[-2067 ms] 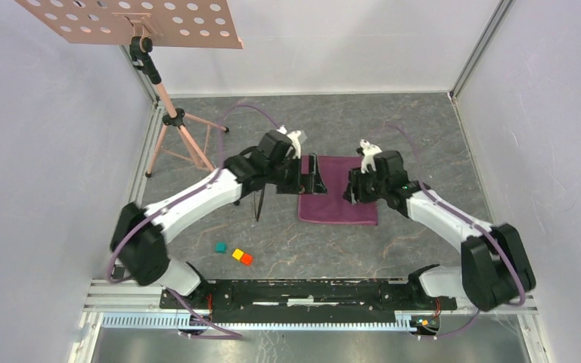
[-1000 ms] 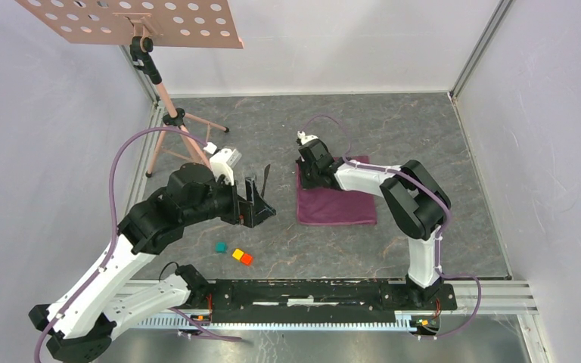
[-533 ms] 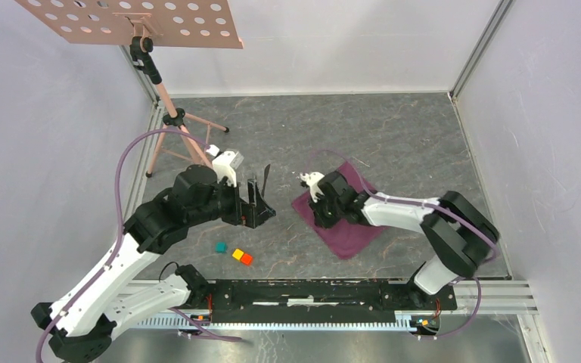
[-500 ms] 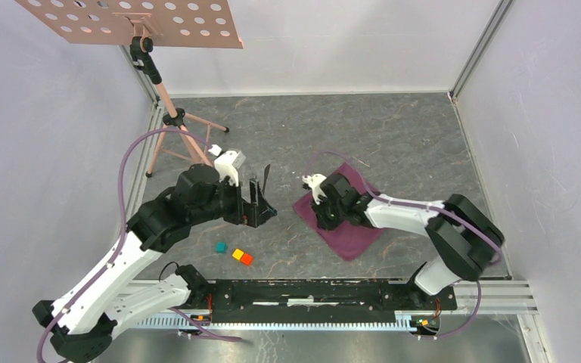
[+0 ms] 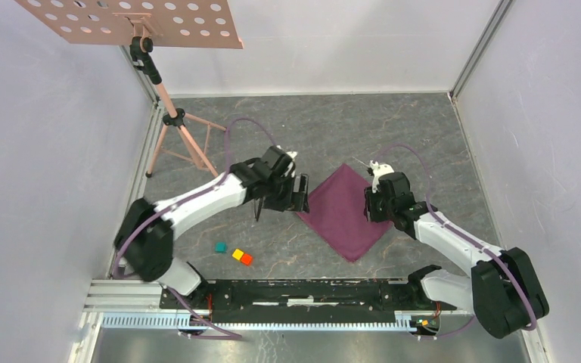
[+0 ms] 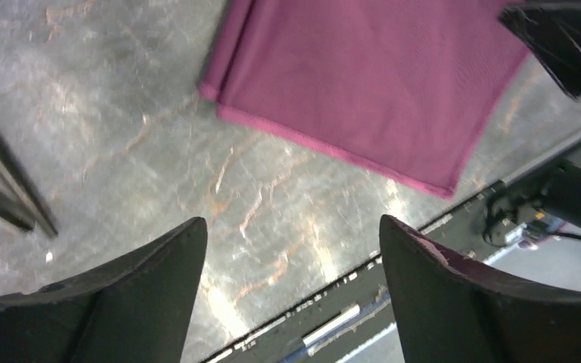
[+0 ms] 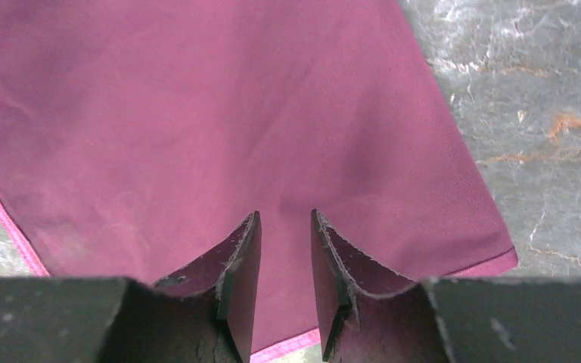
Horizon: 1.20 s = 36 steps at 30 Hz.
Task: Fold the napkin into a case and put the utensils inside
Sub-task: Rotate the square-folded napkin at the center of the board.
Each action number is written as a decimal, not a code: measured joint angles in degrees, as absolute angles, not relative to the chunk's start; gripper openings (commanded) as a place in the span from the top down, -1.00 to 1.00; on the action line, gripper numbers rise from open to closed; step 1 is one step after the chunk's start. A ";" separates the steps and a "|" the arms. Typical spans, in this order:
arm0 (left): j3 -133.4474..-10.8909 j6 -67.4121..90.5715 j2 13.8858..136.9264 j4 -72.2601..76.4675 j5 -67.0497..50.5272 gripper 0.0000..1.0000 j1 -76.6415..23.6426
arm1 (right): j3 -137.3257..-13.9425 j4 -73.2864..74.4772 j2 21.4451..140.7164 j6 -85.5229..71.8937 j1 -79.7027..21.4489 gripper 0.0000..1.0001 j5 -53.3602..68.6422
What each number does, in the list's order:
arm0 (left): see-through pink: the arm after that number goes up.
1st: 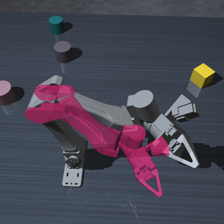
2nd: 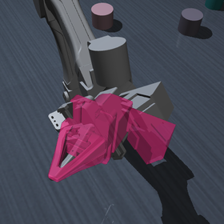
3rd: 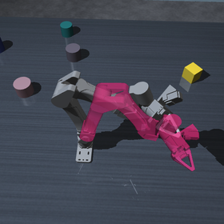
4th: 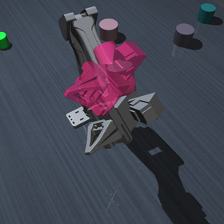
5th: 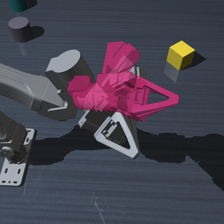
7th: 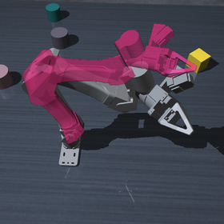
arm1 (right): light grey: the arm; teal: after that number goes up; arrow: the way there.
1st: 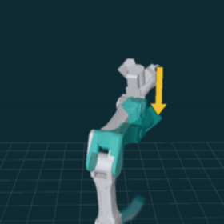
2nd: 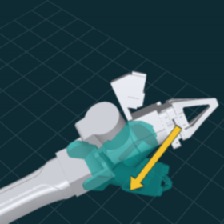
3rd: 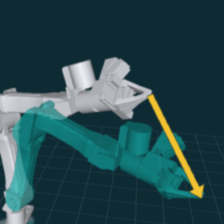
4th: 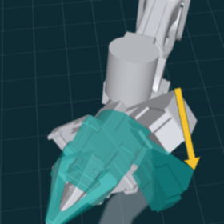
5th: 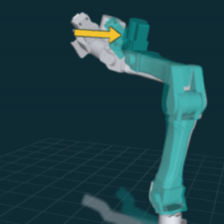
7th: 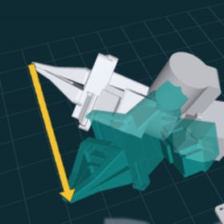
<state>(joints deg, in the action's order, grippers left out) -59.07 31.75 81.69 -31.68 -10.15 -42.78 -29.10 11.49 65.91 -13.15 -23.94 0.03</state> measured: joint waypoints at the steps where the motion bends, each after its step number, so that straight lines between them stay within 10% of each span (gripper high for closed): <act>1: -61.43 31.38 85.78 -32.53 -9.93 -0.65 -42.78 | -28.51 11.84 65.63 -13.19 -23.11 0.25 -0.10; 17: -87.39 14.31 117.62 -42.39 -6.20 -0.31 -41.98 | -28.23 11.38 65.49 -10.87 -19.03 0.24 0.40; 36: -65.67 23.86 105.78 -30.76 -13.80 0.49 -41.28 | -32.08 6.94 77.41 -8.49 -18.96 0.25 -3.73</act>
<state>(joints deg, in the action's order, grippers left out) -65.67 23.86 105.78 -30.76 -13.80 -41.28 -32.08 6.94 77.41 -8.49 -18.96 -3.73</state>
